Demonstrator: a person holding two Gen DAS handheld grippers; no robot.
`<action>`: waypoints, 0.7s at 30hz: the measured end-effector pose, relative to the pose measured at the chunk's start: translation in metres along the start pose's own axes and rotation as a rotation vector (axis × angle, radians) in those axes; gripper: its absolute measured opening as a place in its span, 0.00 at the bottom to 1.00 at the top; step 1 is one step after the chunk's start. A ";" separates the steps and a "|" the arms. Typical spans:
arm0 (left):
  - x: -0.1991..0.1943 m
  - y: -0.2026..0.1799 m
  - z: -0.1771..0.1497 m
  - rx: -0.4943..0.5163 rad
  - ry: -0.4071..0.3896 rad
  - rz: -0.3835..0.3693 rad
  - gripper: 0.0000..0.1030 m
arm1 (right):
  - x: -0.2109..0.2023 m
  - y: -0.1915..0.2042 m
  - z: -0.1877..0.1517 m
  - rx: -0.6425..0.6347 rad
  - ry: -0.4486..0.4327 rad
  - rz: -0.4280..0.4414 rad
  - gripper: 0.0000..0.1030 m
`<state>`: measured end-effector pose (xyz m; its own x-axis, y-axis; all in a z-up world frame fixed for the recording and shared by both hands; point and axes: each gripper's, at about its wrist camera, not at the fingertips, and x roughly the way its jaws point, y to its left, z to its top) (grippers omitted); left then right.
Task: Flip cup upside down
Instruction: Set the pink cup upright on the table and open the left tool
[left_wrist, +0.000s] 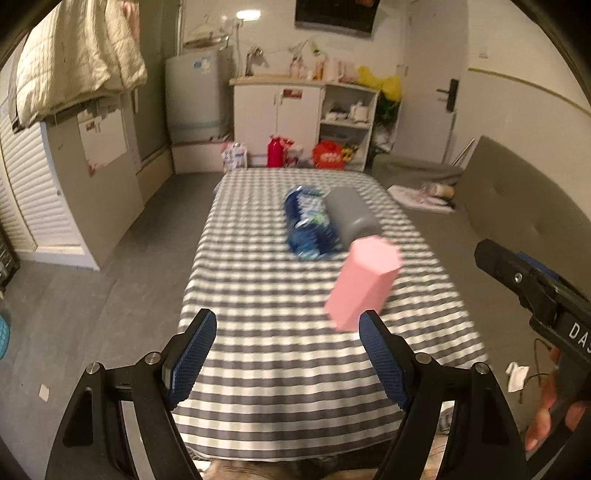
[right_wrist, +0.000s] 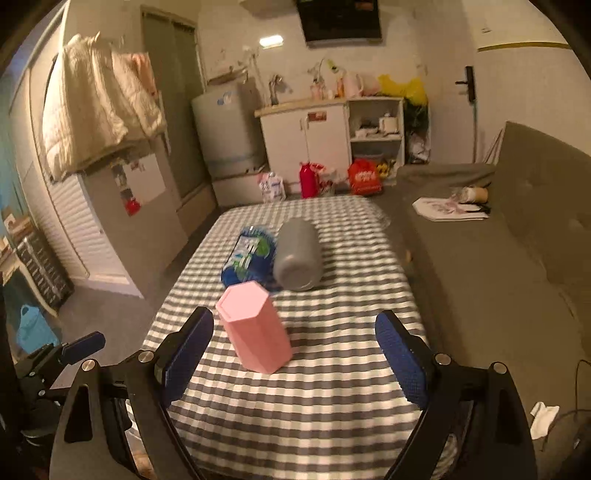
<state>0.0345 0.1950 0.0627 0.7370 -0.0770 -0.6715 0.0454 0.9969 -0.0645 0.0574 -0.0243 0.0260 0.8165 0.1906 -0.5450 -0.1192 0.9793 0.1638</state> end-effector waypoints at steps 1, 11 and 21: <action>-0.005 -0.004 0.003 0.007 -0.014 -0.008 0.80 | -0.007 -0.003 0.001 0.007 -0.011 -0.003 0.87; -0.045 -0.009 0.003 0.042 -0.247 -0.039 1.00 | -0.043 -0.013 -0.017 0.040 -0.170 -0.055 1.00; -0.029 0.012 -0.029 0.025 -0.290 0.092 1.00 | -0.019 0.000 -0.054 0.003 -0.146 -0.112 1.00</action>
<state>-0.0059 0.2084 0.0598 0.9003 0.0177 -0.4350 -0.0162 0.9998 0.0071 0.0115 -0.0245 -0.0080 0.8980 0.0679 -0.4348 -0.0212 0.9935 0.1114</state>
